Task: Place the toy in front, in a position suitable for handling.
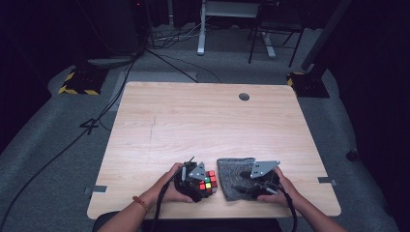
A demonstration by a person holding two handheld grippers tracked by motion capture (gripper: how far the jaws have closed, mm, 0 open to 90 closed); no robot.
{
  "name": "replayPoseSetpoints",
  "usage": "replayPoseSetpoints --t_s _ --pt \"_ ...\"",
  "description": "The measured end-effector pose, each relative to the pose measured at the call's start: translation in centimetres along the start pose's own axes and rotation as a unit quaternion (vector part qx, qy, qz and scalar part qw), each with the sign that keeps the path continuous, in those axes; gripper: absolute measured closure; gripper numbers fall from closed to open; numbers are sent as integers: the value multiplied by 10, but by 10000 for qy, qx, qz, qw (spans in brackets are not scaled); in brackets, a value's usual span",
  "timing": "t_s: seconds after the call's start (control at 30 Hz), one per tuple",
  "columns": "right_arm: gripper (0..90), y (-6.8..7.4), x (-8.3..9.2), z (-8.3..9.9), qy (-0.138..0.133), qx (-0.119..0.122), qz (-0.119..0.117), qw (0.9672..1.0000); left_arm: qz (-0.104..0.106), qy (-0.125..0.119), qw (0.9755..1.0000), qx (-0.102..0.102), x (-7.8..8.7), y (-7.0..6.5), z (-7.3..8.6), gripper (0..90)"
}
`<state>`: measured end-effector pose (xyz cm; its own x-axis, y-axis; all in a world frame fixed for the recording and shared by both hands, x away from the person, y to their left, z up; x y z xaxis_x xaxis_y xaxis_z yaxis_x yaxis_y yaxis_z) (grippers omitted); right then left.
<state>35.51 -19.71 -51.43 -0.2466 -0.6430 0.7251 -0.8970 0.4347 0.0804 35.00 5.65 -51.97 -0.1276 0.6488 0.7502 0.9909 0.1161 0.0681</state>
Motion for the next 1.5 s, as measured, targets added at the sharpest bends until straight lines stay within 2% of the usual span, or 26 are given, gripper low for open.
replayPoseSetpoints --t_s 0.03,0.1,0.17,0.3,0.37,0.53,0.6,0.7,0.9,1.07,1.37,1.5 --pt "579 -3 2 1 -5 -52 24 10000 -23 5 10000 43 1 0 0 221" --pt "632 -3 3 0 20 -17 68 10000 -144 -119 9997 150 5 3 2 184" --pt "689 -3 4 0 40 14 110 9999 -149 -196 9994 249 8 4 4 163" --pt "748 -6 6 2 33 -12 167 9999 -151 -193 9995 214 8 2 5 172" --pt "757 -8 8 2 16 -6 252 9997 -202 -112 9996 179 5 2 4 172" --pt "780 -15 12 5 -109 -94 404 9991 -146 -49 9998 124 1 2 4 194" --pt "783 -19 14 7 -128 -129 439 9989 -95 -105 9999 97 2 2 3 282" --pt "785 -22 16 8 -181 -188 451 9986 -140 -82 9998 93 2 3 3 332" --pt "787 -26 21 7 -318 -237 435 9983 -195 -73 9997 82 5 6 1 336" --pt "786 -31 28 1 -582 -336 418 9969 -214 -140 9996 106 9 9 -2 336" --pt "786 -32 37 -3 -760 -337 476 9954 -255 -24 9996 -110 5 16 -16 337" --pt "786 -32 44 -12 -886 -294 466 9945 -312 -15 9994 -113 5 19 -21 337"
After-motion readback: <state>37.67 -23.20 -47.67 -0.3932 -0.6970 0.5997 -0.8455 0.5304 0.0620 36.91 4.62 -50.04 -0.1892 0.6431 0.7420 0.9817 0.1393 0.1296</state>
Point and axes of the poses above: each handheld gripper's, and its own axes: x roughly backward along the jaws, z roughly out of its underside, y roughly to its left, the point moved 3 cm from there along -x, roughly forward along the jaws, and after that the axes turned 8 degrees about -x, right-handed, at the moved point
